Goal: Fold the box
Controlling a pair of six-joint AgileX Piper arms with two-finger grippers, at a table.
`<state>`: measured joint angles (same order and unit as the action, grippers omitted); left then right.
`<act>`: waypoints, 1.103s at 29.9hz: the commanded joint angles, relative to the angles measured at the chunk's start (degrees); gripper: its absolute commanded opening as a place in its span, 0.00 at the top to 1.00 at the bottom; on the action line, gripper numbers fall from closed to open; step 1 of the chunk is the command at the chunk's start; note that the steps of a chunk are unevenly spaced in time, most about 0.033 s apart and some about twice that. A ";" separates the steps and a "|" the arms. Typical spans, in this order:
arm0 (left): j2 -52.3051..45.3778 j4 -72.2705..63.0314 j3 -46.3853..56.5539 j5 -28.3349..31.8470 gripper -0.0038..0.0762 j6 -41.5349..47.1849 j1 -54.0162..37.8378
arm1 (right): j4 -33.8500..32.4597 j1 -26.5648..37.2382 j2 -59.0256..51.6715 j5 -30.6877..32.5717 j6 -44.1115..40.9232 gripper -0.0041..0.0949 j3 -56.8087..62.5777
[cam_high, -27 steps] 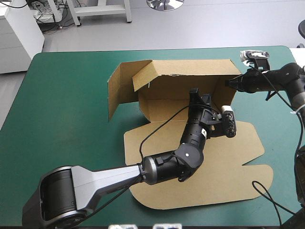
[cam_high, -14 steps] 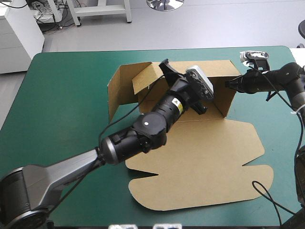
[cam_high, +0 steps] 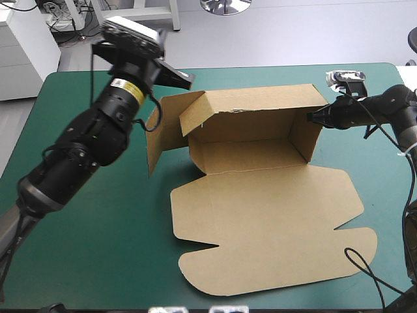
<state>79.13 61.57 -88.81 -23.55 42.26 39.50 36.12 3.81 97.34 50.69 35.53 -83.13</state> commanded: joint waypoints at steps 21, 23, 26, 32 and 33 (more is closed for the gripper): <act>-5.22 -50.32 -1.67 -23.37 0.96 -42.26 -41.35 | -18.38 -19.21 -3.84 21.23 -30.96 0.97 -22.95; -5.22 -52.47 -1.67 -24.15 0.96 -44.09 -43.20 | -18.28 -20.41 -3.75 21.23 -33.12 0.97 -21.32; -5.22 -56.32 -1.67 -23.89 0.96 -46.63 -44.78 | -18.16 -22.99 -3.75 21.23 -34.02 0.97 -17.54; -5.11 -60.24 -1.67 -23.71 0.96 -48.79 -44.76 | -18.72 -23.96 -2.31 21.23 -35.07 0.97 -13.04; -5.11 -61.07 -1.67 -23.49 0.96 -49.02 -44.76 | -19.18 -23.86 -1.52 21.23 -35.08 0.97 -13.04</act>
<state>75.71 2.66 -88.81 -50.84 -6.10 -5.18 15.16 -20.37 97.18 70.39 1.21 -95.13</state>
